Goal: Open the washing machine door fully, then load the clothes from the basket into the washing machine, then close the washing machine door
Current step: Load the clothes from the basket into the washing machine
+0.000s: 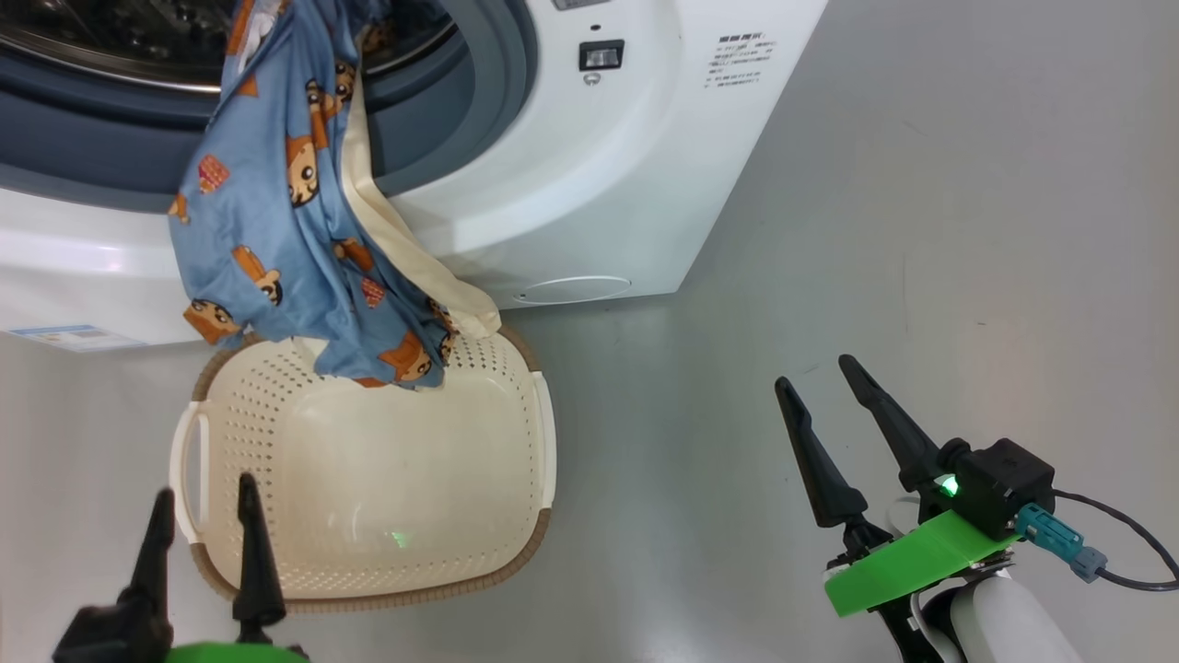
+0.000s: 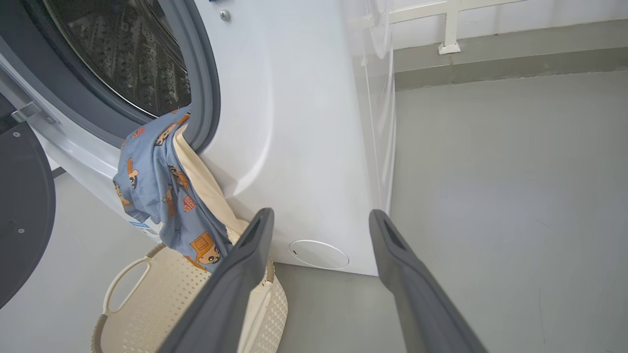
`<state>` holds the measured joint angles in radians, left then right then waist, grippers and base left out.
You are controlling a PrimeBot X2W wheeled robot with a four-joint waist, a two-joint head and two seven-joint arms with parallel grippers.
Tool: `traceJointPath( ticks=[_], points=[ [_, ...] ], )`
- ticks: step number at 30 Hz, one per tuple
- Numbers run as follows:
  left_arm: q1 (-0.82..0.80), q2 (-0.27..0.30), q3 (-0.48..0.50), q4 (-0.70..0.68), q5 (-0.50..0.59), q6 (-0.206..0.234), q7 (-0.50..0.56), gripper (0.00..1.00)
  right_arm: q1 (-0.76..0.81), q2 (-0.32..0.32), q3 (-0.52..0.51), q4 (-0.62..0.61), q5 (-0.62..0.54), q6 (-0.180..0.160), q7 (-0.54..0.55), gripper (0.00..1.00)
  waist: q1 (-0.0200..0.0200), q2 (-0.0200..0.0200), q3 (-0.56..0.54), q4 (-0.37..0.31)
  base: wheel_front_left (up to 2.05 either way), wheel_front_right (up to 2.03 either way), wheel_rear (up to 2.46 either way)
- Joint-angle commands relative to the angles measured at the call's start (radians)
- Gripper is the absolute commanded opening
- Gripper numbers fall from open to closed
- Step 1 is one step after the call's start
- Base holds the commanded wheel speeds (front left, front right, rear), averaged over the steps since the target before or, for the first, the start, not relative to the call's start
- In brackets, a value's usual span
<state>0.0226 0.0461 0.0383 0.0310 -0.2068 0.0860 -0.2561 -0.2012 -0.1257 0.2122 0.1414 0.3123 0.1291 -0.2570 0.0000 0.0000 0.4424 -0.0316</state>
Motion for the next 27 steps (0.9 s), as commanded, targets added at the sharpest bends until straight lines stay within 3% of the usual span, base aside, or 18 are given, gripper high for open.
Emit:
traceJointPath(
  ticks=[1, 11, 27],
  points=[
    [0.023, 0.005, 0.030, -0.029, -0.010, 0.013, -0.006, 1.00, 0.028, -0.001, 0.021, -0.025, 0.010, 0.002, -0.005, 1.00, 0.0000, 0.0000, -0.002, 0.000, 0.00, 0.00, 0.00],
    [0.049, 0.004, 0.018, -0.032, -0.031, 0.031, -0.006, 1.00, 0.029, -0.007, 0.026, -0.020, 0.012, 0.002, -0.005, 1.00, 0.0000, 0.0000, -0.010, 0.002, 0.00, 0.00, 0.00],
    [-0.003, 0.004, -0.011, 0.021, -0.027, 0.005, -0.006, 1.00, 0.028, -0.016, 0.026, -0.025, 0.013, 0.002, -0.005, 1.00, 0.0000, 0.0000, 0.009, 0.008, 0.00, 0.00, 0.00]
  ],
)
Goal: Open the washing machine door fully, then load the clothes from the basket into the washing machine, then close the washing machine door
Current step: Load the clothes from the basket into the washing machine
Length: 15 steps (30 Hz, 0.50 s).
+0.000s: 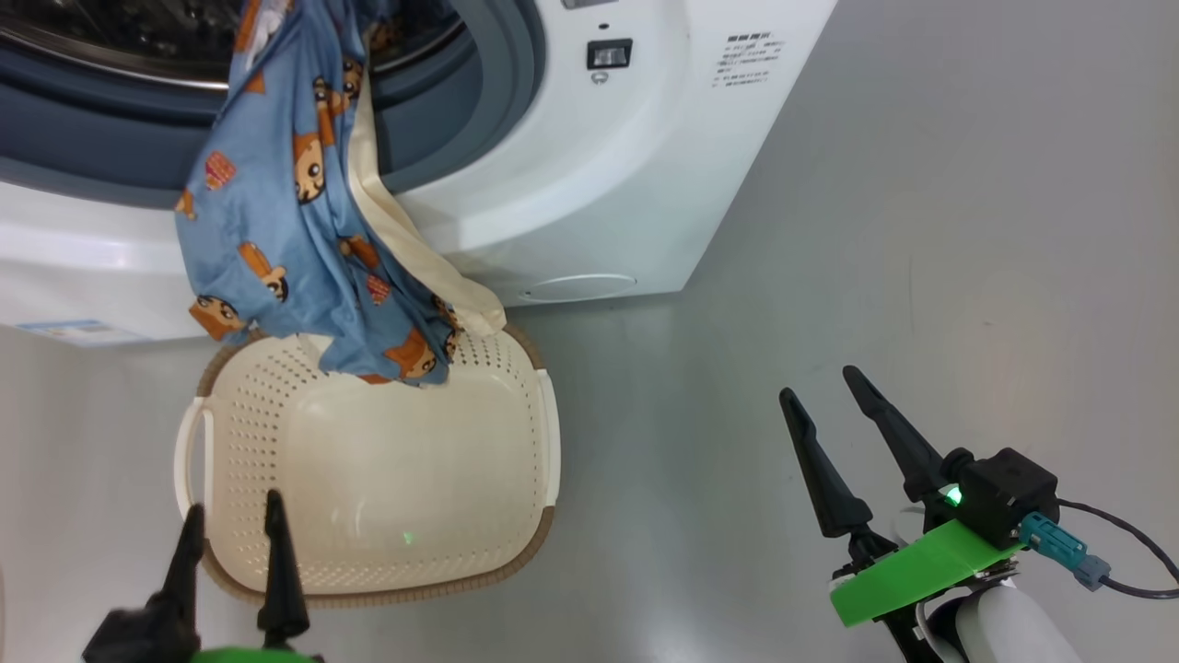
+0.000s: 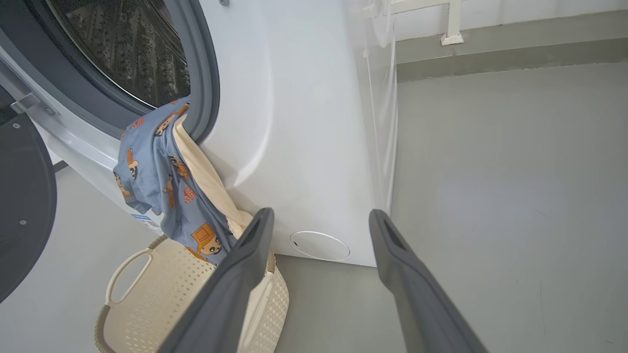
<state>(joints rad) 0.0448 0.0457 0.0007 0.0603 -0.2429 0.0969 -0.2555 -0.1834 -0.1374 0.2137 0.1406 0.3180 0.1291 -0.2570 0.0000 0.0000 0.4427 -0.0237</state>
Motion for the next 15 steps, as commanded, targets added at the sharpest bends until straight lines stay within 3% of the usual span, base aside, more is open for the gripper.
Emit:
traceJointPath(
  ticks=[1, 15],
  points=[
    [-0.039, 0.005, 0.025, 0.002, 0.001, -0.012, -0.006, 1.00, 0.009, -0.005, 0.024, -0.026, 0.007, 0.002, -0.005, 1.00, 0.0000, 0.0000, 0.016, 0.000, 0.00, 0.00, 0.00],
    [-0.272, 0.007, 0.014, 0.255, -0.044, -0.086, -0.006, 1.00, -0.019, -0.010, 0.021, -0.036, 0.000, 0.002, -0.005, 1.00, 0.0000, 0.0000, 0.114, -0.023, 0.00, 0.00, 0.00]
  ],
)
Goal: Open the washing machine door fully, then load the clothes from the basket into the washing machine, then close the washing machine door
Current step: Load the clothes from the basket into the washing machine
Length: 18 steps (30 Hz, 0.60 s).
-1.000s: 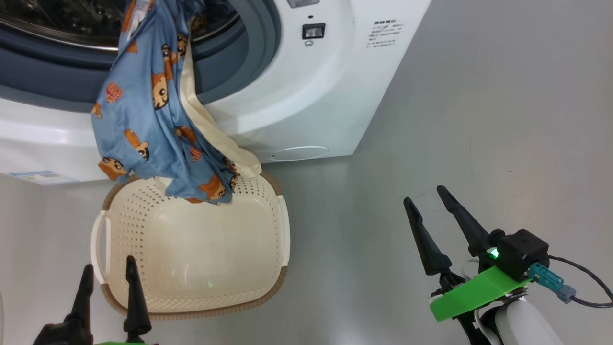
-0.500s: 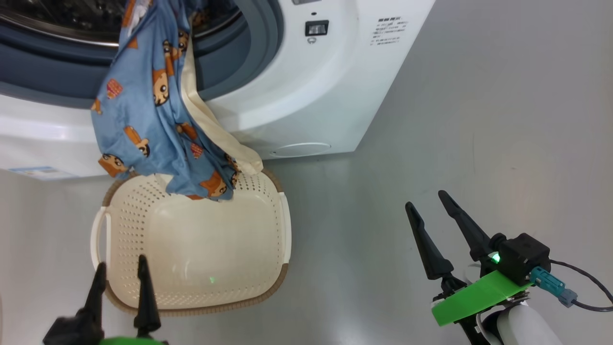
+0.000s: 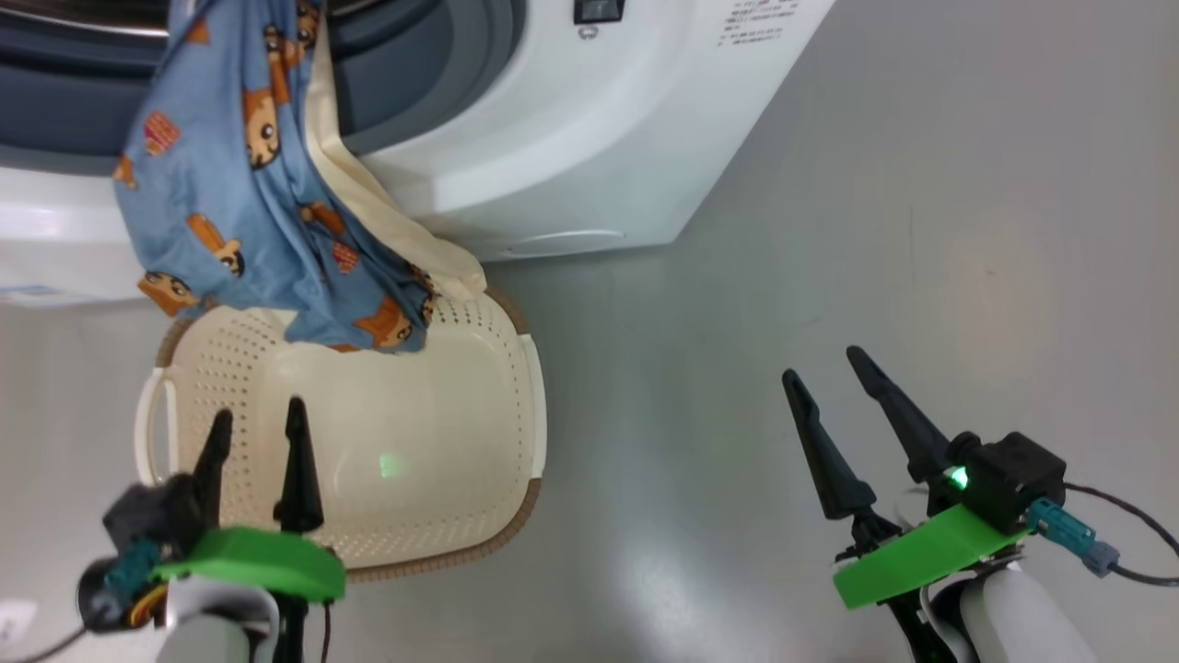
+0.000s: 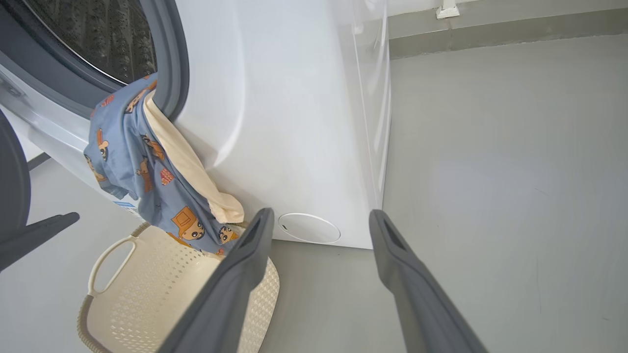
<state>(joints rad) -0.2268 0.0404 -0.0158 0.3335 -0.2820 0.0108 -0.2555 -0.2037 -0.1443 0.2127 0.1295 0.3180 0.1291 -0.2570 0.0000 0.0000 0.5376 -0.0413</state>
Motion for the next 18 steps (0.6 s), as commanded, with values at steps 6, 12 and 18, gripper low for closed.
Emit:
traceJointPath(
  ticks=[6, 12, 18],
  points=[
    [-0.138, 0.013, 0.043, 0.117, -0.011, -0.050, -0.006, 1.00, -0.015, -0.010, 0.012, -0.039, -0.004, 0.002, -0.005, 1.00, 0.0000, 0.0000, 0.104, -0.012, 0.00, 0.00, 0.00],
    [-0.242, 0.019, 0.065, 0.230, -0.017, -0.084, -0.006, 1.00, -0.030, -0.010, 0.002, -0.056, -0.011, 0.002, -0.005, 1.00, 0.0000, 0.0000, 0.175, -0.021, 0.00, 0.00, 0.00],
    [-0.323, 0.015, 0.087, 0.279, -0.051, -0.121, -0.006, 1.00, -0.040, -0.006, -0.006, -0.063, -0.014, 0.002, -0.005, 1.00, 0.0000, 0.0000, 0.217, -0.027, 0.00, 0.00, 0.00]
  ],
)
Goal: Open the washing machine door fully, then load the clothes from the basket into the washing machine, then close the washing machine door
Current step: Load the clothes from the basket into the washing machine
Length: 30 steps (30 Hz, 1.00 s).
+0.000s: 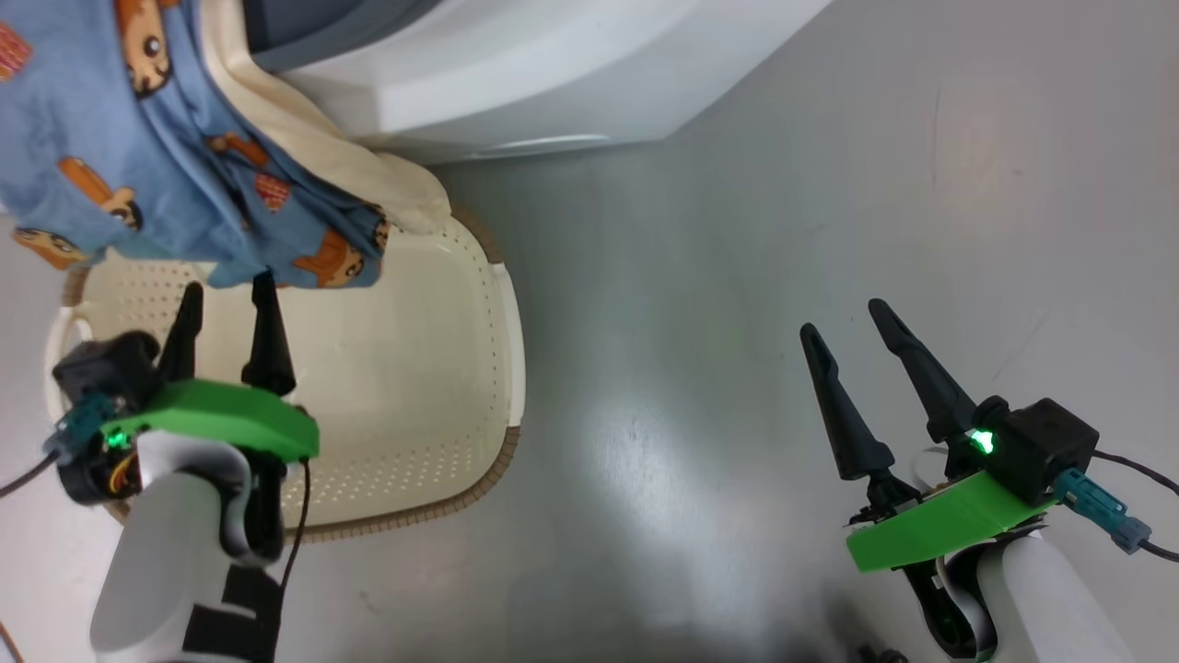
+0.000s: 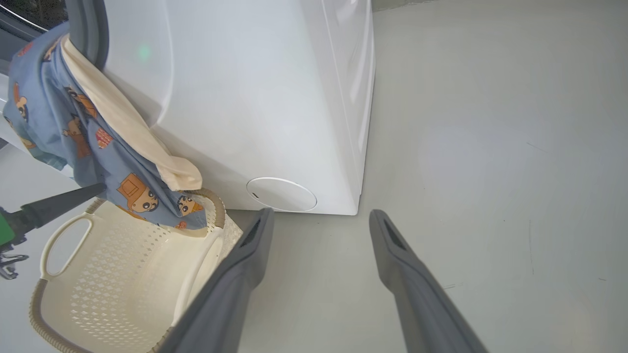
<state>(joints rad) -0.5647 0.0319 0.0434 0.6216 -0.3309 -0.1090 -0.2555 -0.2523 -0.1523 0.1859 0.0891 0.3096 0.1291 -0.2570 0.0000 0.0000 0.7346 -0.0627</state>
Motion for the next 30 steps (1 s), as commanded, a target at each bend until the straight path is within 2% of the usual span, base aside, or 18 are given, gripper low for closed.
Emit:
traceJointPath(
  ticks=[1, 7, 13, 17, 18, 19, 20, 30],
  points=[
    [0.002, 0.023, 0.014, -0.003, -0.003, -0.008, -0.006, 1.00, 0.007, 0.003, 0.021, -0.024, -0.006, 0.002, -0.005, 1.00, 0.0000, 0.0000, 0.025, -0.007, 0.00, 0.00, 0.00],
    [-0.076, 0.022, -0.034, -0.010, -0.070, -0.021, -0.006, 1.00, -0.001, 0.008, 0.020, -0.030, -0.011, 0.002, -0.005, 1.00, 0.0000, 0.0000, 0.055, -0.010, 0.00, 0.00, 0.00],
    [-0.137, 0.071, -0.150, -0.049, -0.169, -0.021, -0.006, 1.00, -0.007, 0.013, 0.017, -0.032, -0.015, 0.002, -0.005, 1.00, 0.0000, 0.0000, 0.078, -0.012, 0.00, 0.00, 0.00],
    [-0.159, 0.094, -0.154, -0.041, -0.188, -0.021, -0.006, 1.00, -0.014, 0.013, 0.017, -0.028, -0.015, 0.002, -0.005, 1.00, 0.0000, 0.0000, 0.082, -0.012, 0.00, 0.00, 0.00],
    [-0.162, 0.095, -0.155, -0.038, -0.191, -0.021, -0.006, 0.80, -0.015, 0.013, 0.018, -0.026, -0.015, 0.002, -0.005, 1.00, 0.0000, 0.0000, 0.081, -0.012, 0.00, 0.00, 0.00],
    [-0.163, 0.097, -0.155, -0.037, -0.191, -0.021, -0.006, 0.16, -0.017, 0.014, 0.018, -0.024, -0.015, 0.002, -0.005, 1.00, 0.0000, 0.0000, 0.080, -0.011, 0.00, 0.00, 0.00],
    [-0.162, 0.101, -0.156, -0.037, -0.187, -0.022, -0.006, 0.00, -0.018, 0.014, 0.018, -0.022, -0.015, 0.002, -0.005, 1.00, 0.0000, 0.0000, 0.078, -0.010, 0.00, 0.00, 0.00],
    [-0.066, 0.079, -0.130, -0.117, -0.215, -0.022, -0.006, 0.00, -0.021, 0.013, 0.022, -0.001, -0.016, 0.002, -0.005, 1.00, 0.0000, 0.0000, 0.011, 0.017, 0.00, 0.00, 0.00]
  ],
)
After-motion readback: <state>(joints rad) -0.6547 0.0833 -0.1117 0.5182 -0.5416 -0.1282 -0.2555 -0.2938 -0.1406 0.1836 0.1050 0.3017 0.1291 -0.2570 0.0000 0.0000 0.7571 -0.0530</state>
